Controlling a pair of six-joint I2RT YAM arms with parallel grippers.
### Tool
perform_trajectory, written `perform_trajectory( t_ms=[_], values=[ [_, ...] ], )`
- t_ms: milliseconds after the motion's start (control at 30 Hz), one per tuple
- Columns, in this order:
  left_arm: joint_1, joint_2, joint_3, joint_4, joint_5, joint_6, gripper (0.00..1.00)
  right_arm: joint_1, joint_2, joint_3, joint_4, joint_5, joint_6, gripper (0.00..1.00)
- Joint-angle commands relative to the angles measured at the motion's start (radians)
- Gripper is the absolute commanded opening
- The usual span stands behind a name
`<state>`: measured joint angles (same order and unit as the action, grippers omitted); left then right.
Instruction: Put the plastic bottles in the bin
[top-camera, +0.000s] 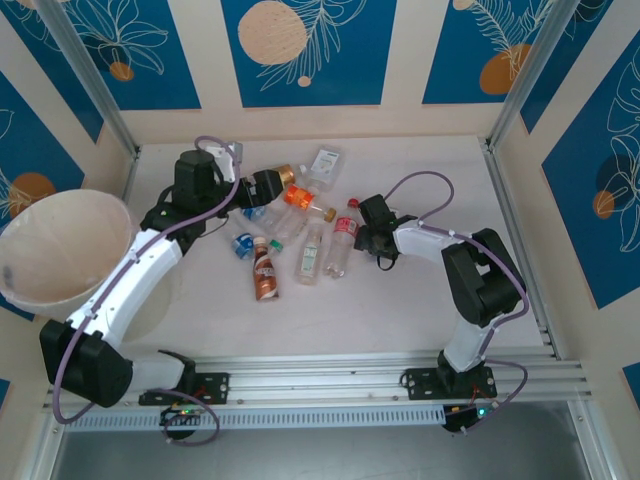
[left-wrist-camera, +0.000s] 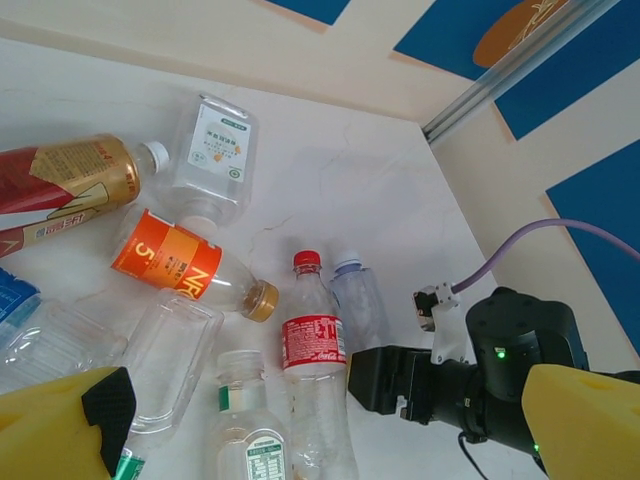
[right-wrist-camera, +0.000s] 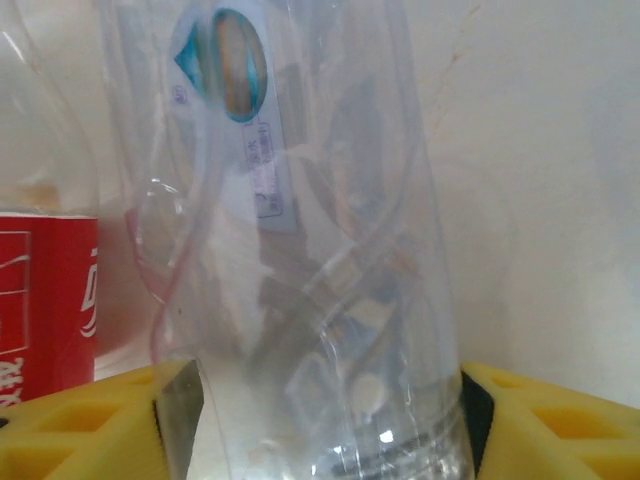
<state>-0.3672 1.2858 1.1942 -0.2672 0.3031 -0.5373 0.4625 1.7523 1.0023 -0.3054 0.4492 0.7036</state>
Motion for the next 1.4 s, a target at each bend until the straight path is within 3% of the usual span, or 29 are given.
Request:
perform_trajectory(
  t_ms=[0, 267, 400, 533, 733, 1067, 1200, 1367],
  values=[
    [-0.012, -0.009, -0.032, 0.037, 0.033, 0.033, 1.00, 0.001, -0.035, -0.039, 0.024, 0.039, -0.035, 0.60],
    [-0.013, 0.015, -0.075, 0.108, 0.097, 0.010, 1.00, -0.001, -0.232, -0.168, 0.141, 0.079, -0.138, 0.43],
    [-0.013, 0.029, -0.092, 0.156, 0.154, -0.004, 1.00, -0.001, -0.351, -0.229, 0.209, 0.036, -0.186, 0.38],
    [-0.013, 0.038, -0.130, 0.259, 0.230, -0.041, 1.00, -0.001, -0.475, -0.290, 0.287, -0.058, -0.215, 0.36],
    [-0.028, 0.069, -0.145, 0.349, 0.312, -0.080, 1.00, 0.000, -0.616, -0.364, 0.461, -0.311, -0.255, 0.36],
    [-0.107, 0.144, -0.108, 0.421, 0.374, -0.092, 1.00, 0.008, -0.635, -0.337, 0.562, -0.666, -0.263, 0.37],
    [-0.124, 0.172, -0.100, 0.454, 0.342, -0.104, 1.00, 0.029, -0.598, -0.309, 0.585, -0.716, -0.257, 0.37],
    [-0.128, 0.188, -0.125, 0.613, 0.358, -0.165, 1.00, 0.052, -0.555, -0.279, 0.600, -0.800, -0.250, 0.38]
  ],
)
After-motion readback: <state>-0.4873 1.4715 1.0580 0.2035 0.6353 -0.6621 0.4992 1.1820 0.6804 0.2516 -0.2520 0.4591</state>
